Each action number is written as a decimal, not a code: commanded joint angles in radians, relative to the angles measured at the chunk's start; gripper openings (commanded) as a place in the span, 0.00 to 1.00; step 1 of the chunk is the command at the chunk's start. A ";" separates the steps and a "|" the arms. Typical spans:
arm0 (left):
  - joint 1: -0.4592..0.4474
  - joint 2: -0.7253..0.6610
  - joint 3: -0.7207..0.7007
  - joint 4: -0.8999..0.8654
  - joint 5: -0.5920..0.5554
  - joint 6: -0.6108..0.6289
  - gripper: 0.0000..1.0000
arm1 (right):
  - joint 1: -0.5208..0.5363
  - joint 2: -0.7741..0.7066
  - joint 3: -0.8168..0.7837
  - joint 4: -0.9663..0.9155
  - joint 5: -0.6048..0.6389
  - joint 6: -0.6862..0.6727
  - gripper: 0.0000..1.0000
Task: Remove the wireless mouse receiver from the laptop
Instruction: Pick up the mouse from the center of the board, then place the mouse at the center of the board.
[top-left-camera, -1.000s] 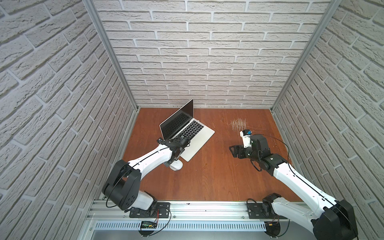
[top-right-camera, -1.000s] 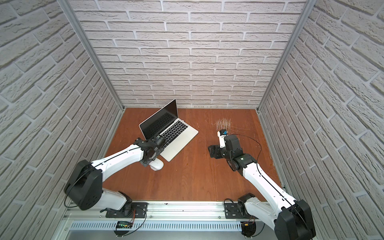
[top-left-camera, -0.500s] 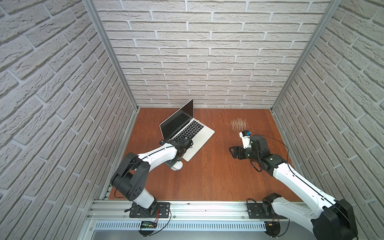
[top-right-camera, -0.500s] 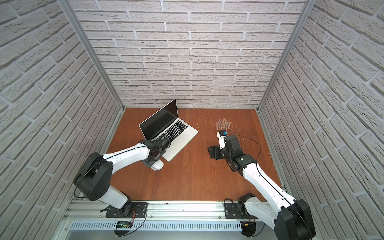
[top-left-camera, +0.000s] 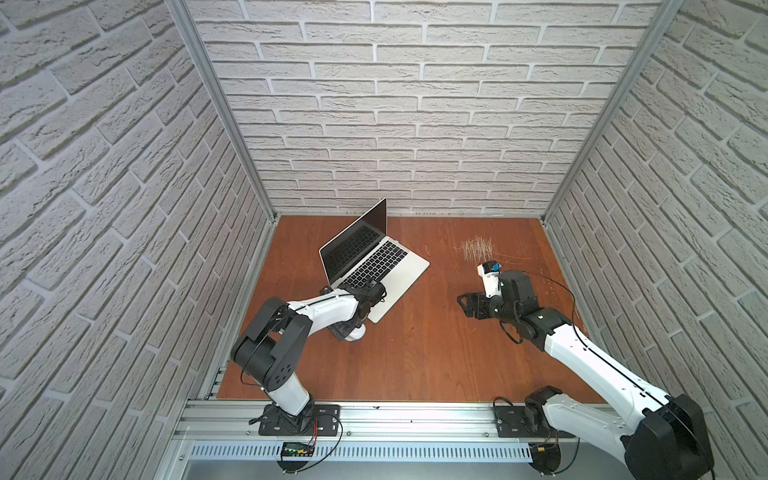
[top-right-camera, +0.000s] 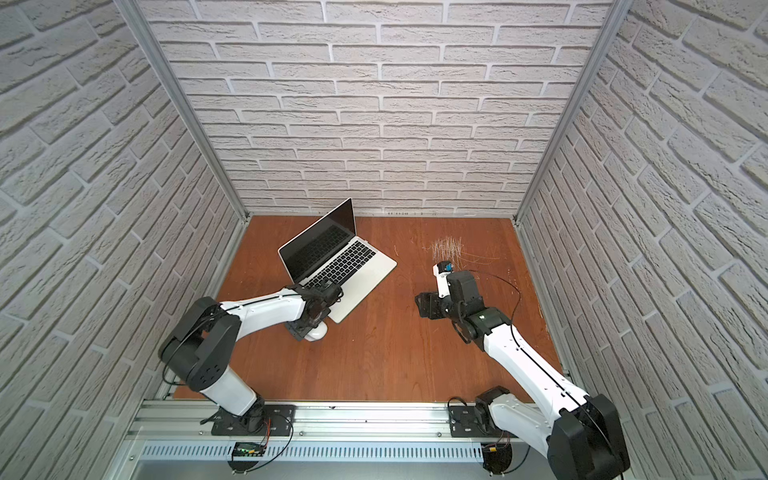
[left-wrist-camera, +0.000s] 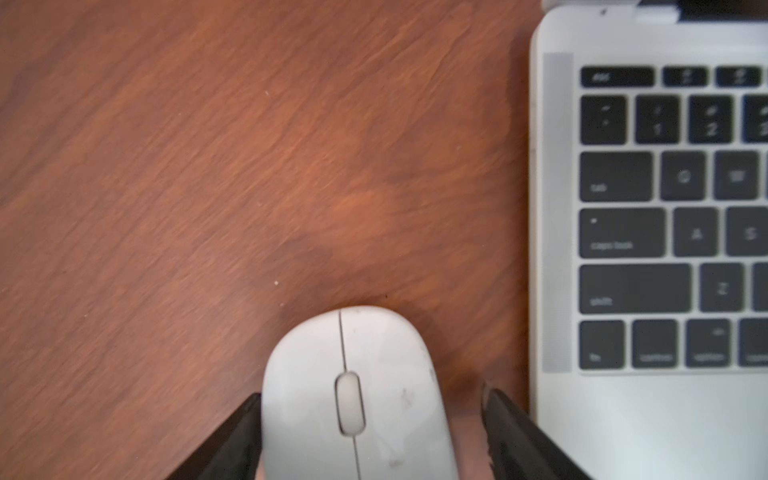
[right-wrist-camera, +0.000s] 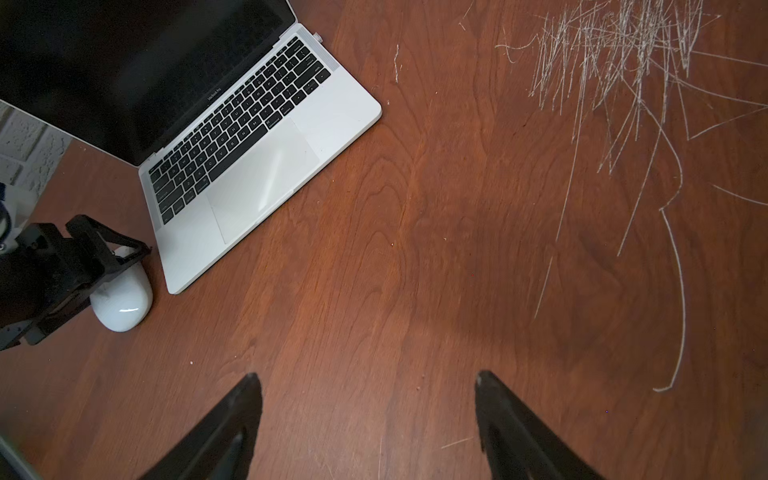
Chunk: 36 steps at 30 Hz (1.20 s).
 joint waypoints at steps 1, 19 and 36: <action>-0.008 0.022 -0.014 -0.005 -0.005 -0.004 0.77 | 0.012 0.004 -0.012 0.017 -0.015 0.004 0.82; -0.023 -0.298 -0.020 0.142 -0.016 0.300 0.45 | 0.053 -0.015 0.023 -0.023 -0.092 0.035 0.80; -0.084 -0.503 -0.001 0.575 0.275 0.512 0.41 | 0.389 -0.063 -0.005 0.348 -0.245 0.063 0.82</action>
